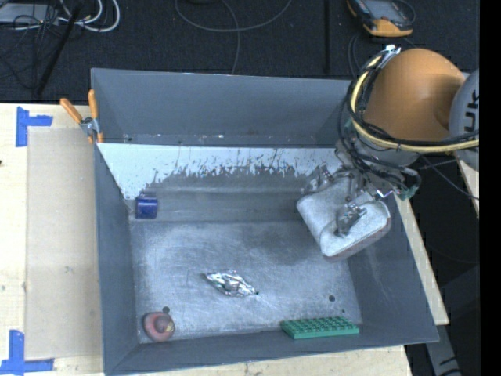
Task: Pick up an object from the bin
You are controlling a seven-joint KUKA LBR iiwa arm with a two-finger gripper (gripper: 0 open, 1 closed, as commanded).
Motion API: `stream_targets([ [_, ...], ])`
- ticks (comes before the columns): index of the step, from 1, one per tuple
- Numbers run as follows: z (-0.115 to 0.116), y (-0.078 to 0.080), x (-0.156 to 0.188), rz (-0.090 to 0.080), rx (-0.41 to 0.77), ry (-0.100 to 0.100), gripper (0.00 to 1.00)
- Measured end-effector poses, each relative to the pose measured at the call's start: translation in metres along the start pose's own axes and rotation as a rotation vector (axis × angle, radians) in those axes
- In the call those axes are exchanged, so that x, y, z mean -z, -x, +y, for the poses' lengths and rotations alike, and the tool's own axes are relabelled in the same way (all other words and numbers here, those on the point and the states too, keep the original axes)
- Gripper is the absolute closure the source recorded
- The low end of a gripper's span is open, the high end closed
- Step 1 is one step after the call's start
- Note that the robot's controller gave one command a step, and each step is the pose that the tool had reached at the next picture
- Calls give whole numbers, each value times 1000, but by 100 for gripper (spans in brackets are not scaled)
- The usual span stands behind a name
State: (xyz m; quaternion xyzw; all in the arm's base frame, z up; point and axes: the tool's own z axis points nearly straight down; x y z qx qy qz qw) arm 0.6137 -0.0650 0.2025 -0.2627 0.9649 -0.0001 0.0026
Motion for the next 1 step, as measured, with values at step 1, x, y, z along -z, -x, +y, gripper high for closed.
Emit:
stream_targets([
  [1,26,-15,46,2,131,1,100],
])
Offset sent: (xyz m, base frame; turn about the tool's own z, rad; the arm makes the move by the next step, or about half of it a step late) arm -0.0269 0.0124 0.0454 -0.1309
